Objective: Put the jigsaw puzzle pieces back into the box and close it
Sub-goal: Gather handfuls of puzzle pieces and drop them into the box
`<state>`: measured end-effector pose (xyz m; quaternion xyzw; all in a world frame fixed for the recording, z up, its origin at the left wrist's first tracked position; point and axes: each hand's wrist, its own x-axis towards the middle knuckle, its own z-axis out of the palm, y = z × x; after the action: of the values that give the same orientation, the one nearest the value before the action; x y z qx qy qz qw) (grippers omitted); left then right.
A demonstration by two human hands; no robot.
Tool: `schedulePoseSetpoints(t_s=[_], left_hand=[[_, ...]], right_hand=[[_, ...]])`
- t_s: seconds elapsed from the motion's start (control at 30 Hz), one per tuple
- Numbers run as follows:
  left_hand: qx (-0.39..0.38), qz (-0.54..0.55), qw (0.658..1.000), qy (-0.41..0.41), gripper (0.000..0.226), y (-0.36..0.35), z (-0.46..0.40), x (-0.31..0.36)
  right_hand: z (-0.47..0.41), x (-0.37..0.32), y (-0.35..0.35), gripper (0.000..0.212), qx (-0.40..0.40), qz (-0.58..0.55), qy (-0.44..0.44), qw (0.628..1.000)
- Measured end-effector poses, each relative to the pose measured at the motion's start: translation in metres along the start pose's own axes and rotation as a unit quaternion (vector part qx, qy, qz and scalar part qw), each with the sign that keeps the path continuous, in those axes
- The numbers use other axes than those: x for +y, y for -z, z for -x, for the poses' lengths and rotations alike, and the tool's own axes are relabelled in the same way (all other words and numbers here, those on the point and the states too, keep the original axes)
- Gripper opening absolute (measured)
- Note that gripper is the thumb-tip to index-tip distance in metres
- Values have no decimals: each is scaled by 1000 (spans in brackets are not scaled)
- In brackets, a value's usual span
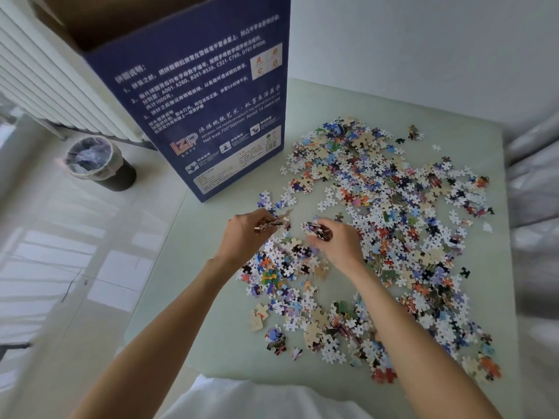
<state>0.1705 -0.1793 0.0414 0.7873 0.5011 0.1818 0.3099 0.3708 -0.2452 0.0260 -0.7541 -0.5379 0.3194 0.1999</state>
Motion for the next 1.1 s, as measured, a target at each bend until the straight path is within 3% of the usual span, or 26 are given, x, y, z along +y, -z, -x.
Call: schedulePoseSetpoints(t_s=[0.1, 0.2, 0.33, 0.5, 0.6, 0.73, 0.87, 1.1], left_hand=[[41, 27, 998, -47, 13, 36, -1, 25], [129, 28, 987, -97, 15, 88, -12, 57], [249, -8, 952, -177, 19, 165, -37, 100], [373, -28, 905, -204, 18, 231, -76, 123], [365, -96, 904, -202, 18, 248, -99, 116], [277, -186, 934, -124, 19, 252, -110, 96], [215, -167, 961, -35, 21, 253, -112, 87], [205, -126, 970, -45, 24, 246, -117, 82]], right_hand=[[1, -25, 31, 51, 11, -35, 37, 999], [-4, -60, 71, 50, 38, -72, 100, 992], [-17, -112, 123, 48, 86, -110, 148, 979], [-41, -168, 164, 29, 134, -130, 216, 958], [-58, -194, 180, 27, 151, -116, 259, 947], [-82, -222, 194, 31, 169, -85, 304, 934], [-105, -252, 198, 32, 165, -66, 341, 923], [-139, -293, 184, 35, 131, 53, 396, 907]])
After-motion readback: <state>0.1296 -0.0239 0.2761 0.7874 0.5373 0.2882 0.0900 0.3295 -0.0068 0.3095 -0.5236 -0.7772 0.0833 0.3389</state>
